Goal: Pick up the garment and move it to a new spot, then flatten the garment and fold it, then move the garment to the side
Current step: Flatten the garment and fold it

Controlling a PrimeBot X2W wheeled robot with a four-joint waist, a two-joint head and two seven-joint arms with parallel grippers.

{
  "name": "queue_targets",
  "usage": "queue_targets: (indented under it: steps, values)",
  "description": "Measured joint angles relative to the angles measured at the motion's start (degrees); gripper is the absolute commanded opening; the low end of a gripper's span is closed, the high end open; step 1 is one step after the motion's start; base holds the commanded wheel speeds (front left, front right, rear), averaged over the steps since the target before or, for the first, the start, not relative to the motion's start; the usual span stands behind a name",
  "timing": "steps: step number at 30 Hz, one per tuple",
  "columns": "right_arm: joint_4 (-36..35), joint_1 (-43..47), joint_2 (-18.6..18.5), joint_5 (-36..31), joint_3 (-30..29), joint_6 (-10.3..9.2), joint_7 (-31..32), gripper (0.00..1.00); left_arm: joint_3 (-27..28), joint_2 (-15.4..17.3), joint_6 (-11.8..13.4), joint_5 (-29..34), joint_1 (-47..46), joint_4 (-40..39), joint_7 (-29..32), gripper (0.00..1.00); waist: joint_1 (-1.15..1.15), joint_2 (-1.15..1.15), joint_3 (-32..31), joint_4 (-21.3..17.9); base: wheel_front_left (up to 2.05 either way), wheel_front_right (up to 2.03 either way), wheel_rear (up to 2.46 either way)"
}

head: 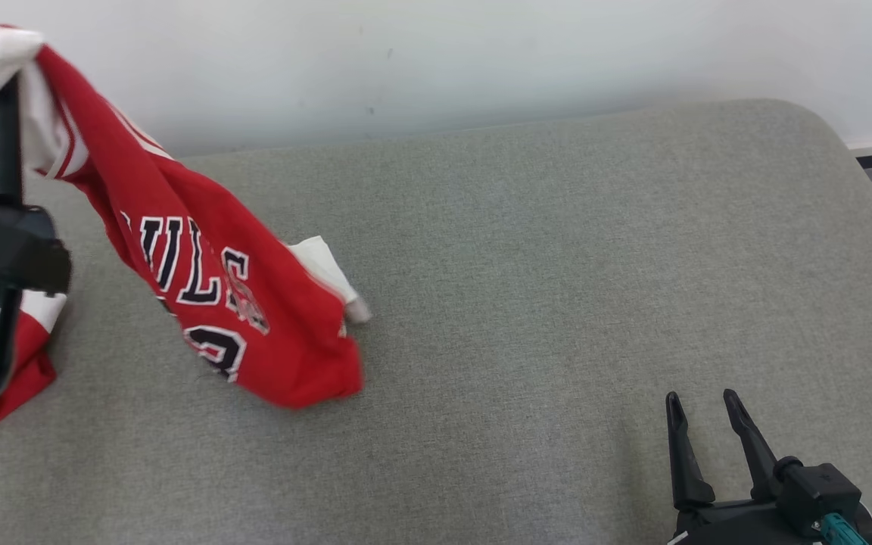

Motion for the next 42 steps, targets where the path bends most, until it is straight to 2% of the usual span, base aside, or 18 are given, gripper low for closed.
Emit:
queue_targets:
  steps: [4, 7, 11, 15, 21, 24, 25, 26, 30, 34, 39, 42]
  values:
    - [0.0, -0.1, 0.0, 0.3, 0.2, 0.00, 0.0, 1.00, -2.8, -1.3, 0.9, 0.4, 0.9, -7.3, 3.4, 0.00, 0.00, 0.00, 0.5, -0.6, 0.00, 0.00, 0.00]
    - [0.0, -0.3, 0.0, 0.6, 0.6, 0.00, 0.0, 1.00, -6.6, -4.6, 0.8, 0.5, 2.7, -10.3, 5.5, 0.00, 0.00, 0.00, 1.0, -1.3, 0.00, 0.00, 0.00]
    - [0.0, -1.3, 0.0, 0.8, 0.8, 0.00, 0.0, 1.00, -12.6, -10.6, 0.1, 0.7, 4.6, -10.6, 6.7, 0.00, 0.00, 0.00, 1.9, -2.6, 0.00, 0.00, 0.00]
    - [0.1, -2.5, 0.0, 1.0, 1.4, 0.00, 0.0, 1.00, -19.0, -17.6, -1.9, 0.9, 5.6, -7.0, 6.9, 0.00, 0.00, 0.00, 2.9, -4.4, 0.00, 0.00, 0.00]
    - [0.3, -3.8, 0.0, 1.4, 2.1, 0.00, 0.0, 1.00, -26.9, -27.5, -5.2, 1.8, 5.9, 3.7, 5.1, 0.00, 0.01, 0.01, 4.4, -7.5, 0.00, 0.00, 0.00]
    - [0.3, -4.1, 0.0, 1.6, 2.4, 0.00, 0.0, 1.00, -29.5, -30.3, -6.2, 2.3, 5.9, 9.7, 3.3, 0.00, 0.01, 0.01, 5.1, -8.9, 0.00, 0.00, 0.00]
    - [0.3, -4.2, 0.0, 1.6, 2.4, 0.00, 0.0, 1.00, -30.5, -30.7, -6.3, 2.7, 5.8, 11.4, 3.0, 0.67, 0.00, 0.00, 5.3, -9.3, 0.00, 0.00, 0.00]
    - [0.3, -4.3, 0.0, 1.6, 2.4, 0.00, 0.0, 1.00, -31.1, -31.0, -6.5, 2.9, 5.8, 13.1, 2.2, 1.00, 0.00, 0.01, 5.5, -9.7, 0.00, 0.00, 0.00]
    - [0.3, -4.4, 0.0, 1.5, 1.4, 0.00, 0.0, 1.00, -32.7, -32.1, -7.2, 2.5, 4.9, 16.4, 0.1, 1.00, 0.01, 0.01, 5.9, -10.2, 0.00, 0.00, 0.00]
    - [0.5, -3.8, 0.0, 0.8, 0.6, 0.00, 0.0, 1.00, -32.0, -32.2, -7.1, 0.9, 2.7, 15.9, -1.5, 1.00, 0.01, 0.01, 5.4, -9.3, 0.00, 0.00, 0.00]
    - [0.6, -2.2, 0.0, 0.0, -0.1, 0.00, 0.0, 1.00, -28.5, -31.8, -5.0, 0.9, 1.8, 13.9, -2.2, 1.00, 0.00, 0.00, 3.5, -7.3, 0.00, 0.00, 0.00]
    - [0.3, -1.5, 0.0, -0.4, -0.2, 0.00, 0.0, 1.00, -24.0, -29.2, -3.2, 1.4, 2.7, 11.4, -2.3, 1.00, 0.00, 0.00, 2.1, -5.6, 0.00, 0.00, 0.00]
